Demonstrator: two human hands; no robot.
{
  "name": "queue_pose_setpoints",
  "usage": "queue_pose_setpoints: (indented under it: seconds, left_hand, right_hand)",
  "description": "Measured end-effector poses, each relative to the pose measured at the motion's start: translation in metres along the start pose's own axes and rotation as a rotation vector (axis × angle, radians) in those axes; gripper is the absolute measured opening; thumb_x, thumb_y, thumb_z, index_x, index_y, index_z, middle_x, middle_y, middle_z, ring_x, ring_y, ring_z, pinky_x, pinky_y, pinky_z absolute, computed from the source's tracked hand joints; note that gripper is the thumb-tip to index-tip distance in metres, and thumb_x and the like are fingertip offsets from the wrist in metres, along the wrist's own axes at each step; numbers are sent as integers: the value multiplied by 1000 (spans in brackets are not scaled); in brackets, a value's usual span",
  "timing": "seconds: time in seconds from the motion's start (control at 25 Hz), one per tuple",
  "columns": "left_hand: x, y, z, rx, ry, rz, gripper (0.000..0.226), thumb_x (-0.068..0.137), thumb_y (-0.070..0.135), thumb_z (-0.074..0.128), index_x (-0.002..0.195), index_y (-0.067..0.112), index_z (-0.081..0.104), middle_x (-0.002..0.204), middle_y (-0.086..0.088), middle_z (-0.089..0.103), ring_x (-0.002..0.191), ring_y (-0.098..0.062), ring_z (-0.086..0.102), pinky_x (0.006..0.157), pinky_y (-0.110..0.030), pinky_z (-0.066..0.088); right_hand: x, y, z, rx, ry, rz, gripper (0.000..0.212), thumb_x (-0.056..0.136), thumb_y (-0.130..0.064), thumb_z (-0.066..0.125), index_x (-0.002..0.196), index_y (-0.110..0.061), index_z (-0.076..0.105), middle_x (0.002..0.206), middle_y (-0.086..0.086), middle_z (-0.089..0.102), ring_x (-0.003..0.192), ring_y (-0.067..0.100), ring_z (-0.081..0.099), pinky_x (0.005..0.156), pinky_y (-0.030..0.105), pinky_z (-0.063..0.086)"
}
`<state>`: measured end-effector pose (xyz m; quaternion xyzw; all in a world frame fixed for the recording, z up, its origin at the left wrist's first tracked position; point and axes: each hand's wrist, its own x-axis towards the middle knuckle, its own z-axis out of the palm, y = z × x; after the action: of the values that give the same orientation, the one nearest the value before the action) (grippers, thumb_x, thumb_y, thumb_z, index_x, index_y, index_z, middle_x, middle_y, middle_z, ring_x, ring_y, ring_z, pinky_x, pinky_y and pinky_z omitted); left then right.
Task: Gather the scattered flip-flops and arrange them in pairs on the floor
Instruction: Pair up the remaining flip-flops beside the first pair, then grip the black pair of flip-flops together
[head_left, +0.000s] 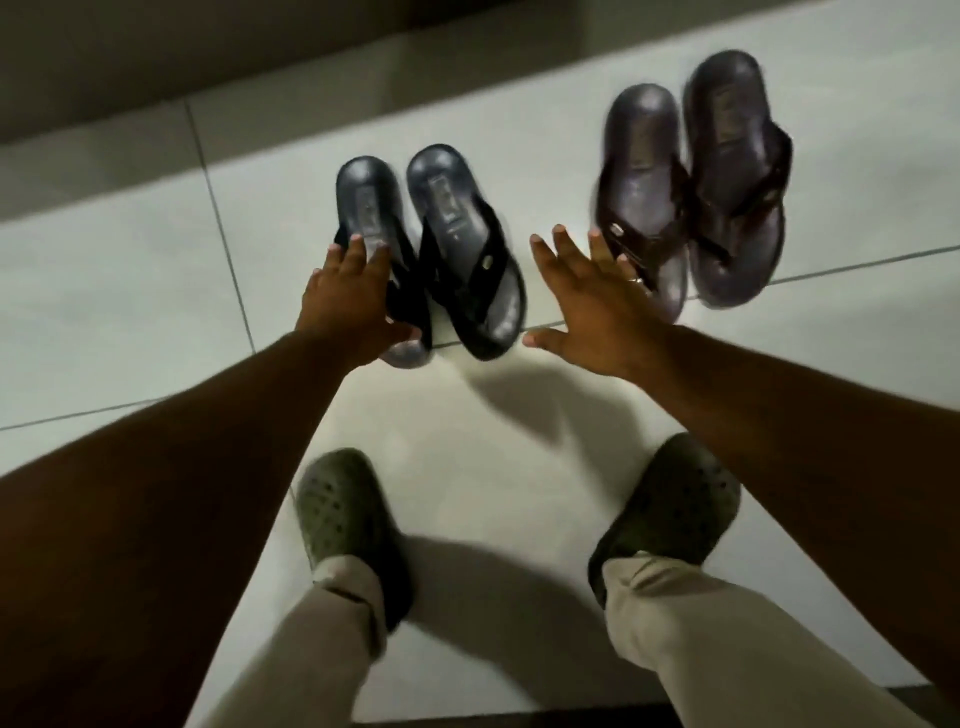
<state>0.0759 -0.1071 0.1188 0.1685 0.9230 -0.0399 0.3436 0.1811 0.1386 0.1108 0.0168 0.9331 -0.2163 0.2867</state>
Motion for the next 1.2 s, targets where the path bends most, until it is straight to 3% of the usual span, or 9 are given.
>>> queue_pose_setpoints:
  seconds: [0.12, 0.2, 0.32, 0.48, 0.56, 0.68, 0.84, 1.04, 1.2]
  left_hand:
    - [37, -34, 22, 2, -33, 34, 110, 71, 51, 74, 154, 20, 9, 164, -14, 4, 150, -37, 3, 120, -52, 14]
    - [63, -45, 38, -20, -14, 85, 104, 72, 52, 71, 154, 21, 14, 164, -13, 9, 150, -36, 7, 120, -50, 14]
    - [69, -61, 61, -114, 58, 119, 86, 80, 55, 60, 151, 24, 24, 163, -10, 16, 150, -31, 13, 119, -52, 12]
    - [61, -138, 79, -181, 95, 155, 80, 84, 56, 54, 152, 27, 23, 165, -5, 11, 151, -28, 6, 118, -53, 10]
    - [58, -207, 75, -160, 108, 147, 83, 82, 59, 54, 152, 26, 24, 164, -6, 13, 151, -30, 7, 118, -53, 12]
    - [52, -323, 69, -109, 88, 151, 87, 79, 58, 60, 152, 23, 26, 163, -11, 16, 150, -33, 12, 117, -51, 20]
    - [42, -448, 63, -62, 45, 76, 89, 78, 47, 69, 151, 17, 28, 161, -19, 19, 148, -41, 13, 119, -51, 20]
    - [23, -511, 64, -65, -28, -27, 91, 80, 40, 70, 153, 19, 21, 162, -16, 14, 150, -40, 3, 120, -44, 9]
    - [16, -511, 71, -59, -30, -68, 91, 81, 44, 67, 153, 17, 18, 162, -16, 16, 149, -41, 3, 120, -46, 9]
  right_hand:
    - [55, -39, 28, -52, -41, 5, 103, 78, -52, 64, 150, -27, -5, 162, 6, -10, 146, 42, -9, 116, 60, 9]
    - [95, -46, 51, -82, -9, 6, 106, 76, -59, 62, 151, -17, 1, 161, 16, -7, 145, 46, -6, 116, 59, 8]
    - [133, -50, 77, -121, 45, -8, 125, 65, -90, 24, 145, 6, 21, 154, 36, 5, 138, 59, -3, 114, 61, 1]
    - [151, -124, 102, -85, 60, 14, 117, 71, -86, 21, 145, 4, 23, 154, 35, 4, 136, 62, -9, 111, 58, -6]
    - [173, -185, 117, -54, 100, -19, 110, 74, -81, 30, 145, 4, 23, 155, 34, 4, 137, 60, -10, 110, 51, -10]
    - [210, -287, 149, -13, 97, -51, 96, 80, -53, 60, 148, -1, 16, 158, 28, -5, 141, 51, -16, 108, 41, -15]
    - [247, -396, 191, -1, 160, -177, 99, 77, -48, 67, 148, 0, 18, 158, 28, 0, 142, 52, -9, 116, 52, 0]
    - [262, -468, 218, -108, 132, -202, 95, 85, -56, 53, 151, -6, 5, 159, 23, -7, 143, 47, -13, 118, 51, 2]
    - [254, -462, 209, 33, 115, -273, 96, 83, -52, 59, 151, -9, 7, 160, 20, -4, 145, 43, -9, 119, 51, 9]
